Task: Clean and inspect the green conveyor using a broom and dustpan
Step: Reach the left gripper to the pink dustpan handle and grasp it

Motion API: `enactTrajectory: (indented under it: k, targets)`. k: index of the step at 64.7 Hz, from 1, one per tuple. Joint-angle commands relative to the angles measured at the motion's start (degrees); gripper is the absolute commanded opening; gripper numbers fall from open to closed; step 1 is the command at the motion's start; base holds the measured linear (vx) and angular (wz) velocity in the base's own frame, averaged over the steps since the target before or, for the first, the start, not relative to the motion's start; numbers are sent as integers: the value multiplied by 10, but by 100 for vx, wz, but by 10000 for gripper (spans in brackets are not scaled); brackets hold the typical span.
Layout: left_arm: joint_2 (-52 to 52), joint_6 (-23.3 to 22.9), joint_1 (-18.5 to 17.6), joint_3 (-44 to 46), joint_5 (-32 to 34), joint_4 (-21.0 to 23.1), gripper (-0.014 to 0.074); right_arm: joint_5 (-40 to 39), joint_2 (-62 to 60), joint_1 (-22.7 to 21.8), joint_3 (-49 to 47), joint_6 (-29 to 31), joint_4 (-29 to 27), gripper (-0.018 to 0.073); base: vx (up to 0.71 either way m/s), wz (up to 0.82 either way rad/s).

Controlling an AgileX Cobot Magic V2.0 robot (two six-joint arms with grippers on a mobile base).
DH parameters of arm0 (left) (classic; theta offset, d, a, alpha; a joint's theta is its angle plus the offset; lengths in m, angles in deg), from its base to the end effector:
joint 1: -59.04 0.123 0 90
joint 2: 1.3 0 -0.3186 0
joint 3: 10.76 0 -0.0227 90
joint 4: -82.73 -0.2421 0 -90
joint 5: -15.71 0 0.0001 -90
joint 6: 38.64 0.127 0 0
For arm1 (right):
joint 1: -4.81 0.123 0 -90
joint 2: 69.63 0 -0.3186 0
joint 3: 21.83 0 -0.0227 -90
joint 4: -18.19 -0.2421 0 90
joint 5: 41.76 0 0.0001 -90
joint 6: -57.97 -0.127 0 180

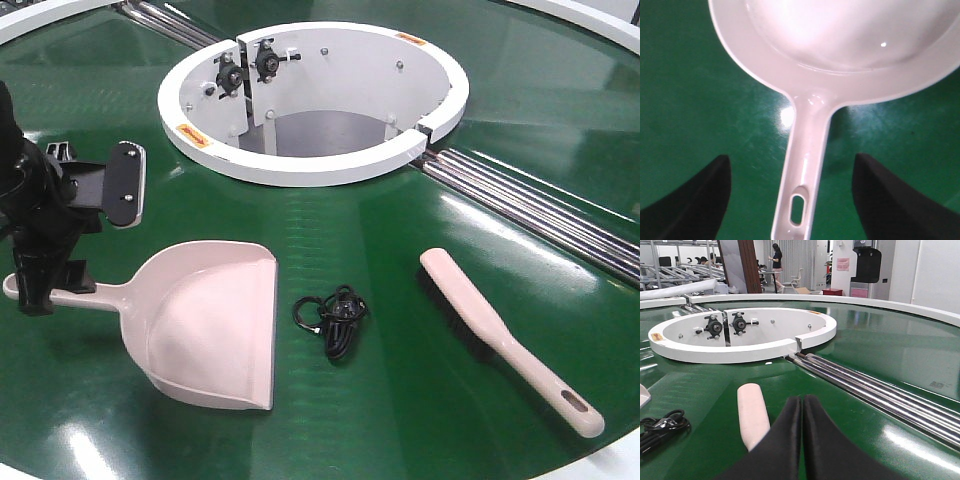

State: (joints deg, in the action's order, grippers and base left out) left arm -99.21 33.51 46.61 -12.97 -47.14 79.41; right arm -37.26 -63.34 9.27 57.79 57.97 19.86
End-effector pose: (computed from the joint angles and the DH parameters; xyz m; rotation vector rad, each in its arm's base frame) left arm 0.3171 -0.0632 0.2971 1.9698 2.1252 0.2858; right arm 0.0500 0.0036 0.1968 -0.0825 1.5759 0.0364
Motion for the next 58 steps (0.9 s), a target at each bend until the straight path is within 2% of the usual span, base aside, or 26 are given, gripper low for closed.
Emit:
enactTrajectory:
  k: [1,43,58]
  targets:
    - [10,4,-3,18,2,1,490,-45,-7,-4,2,0,5,-8,0,0]
    - [-65,-9,-3,18,1,-5,490,-45,-7,-4,2,0,5,-8,0,0]
    - [-99,-11,-3,18,2,-28,489,-45,-7,-4,2,0,5,-8,0,0]
